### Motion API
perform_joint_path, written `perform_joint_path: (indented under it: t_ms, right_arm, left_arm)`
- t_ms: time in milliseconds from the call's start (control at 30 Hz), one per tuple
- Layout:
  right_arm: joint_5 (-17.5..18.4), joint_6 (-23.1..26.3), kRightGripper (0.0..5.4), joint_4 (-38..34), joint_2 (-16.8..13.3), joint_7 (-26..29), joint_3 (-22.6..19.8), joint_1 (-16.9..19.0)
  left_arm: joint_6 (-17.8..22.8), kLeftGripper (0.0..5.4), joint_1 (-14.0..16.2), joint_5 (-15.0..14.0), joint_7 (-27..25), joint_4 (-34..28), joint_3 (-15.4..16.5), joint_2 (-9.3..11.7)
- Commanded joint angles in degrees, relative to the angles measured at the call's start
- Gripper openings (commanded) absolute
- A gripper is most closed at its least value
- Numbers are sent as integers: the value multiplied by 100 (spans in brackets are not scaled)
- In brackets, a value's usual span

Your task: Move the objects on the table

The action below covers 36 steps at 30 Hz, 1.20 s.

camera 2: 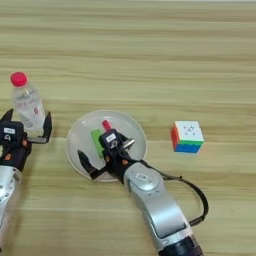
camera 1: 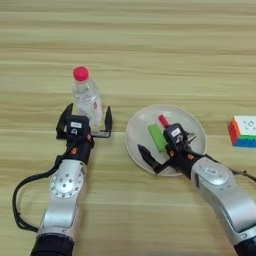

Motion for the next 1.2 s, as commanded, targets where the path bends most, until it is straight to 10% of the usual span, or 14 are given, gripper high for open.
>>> perform_joint_path:
  t_ms: [33, 1200]
  right_arm:
    - [53, 212, 540, -43, 30, 22, -32, -107]
    - [32, 501, 540, 551, 44, 9, -63, -231]
  left_arm:
    - [127, 538, 29, 97, 45, -79, -33, -31]
    - [161, 538, 54, 110, 113, -151, -65, -28]
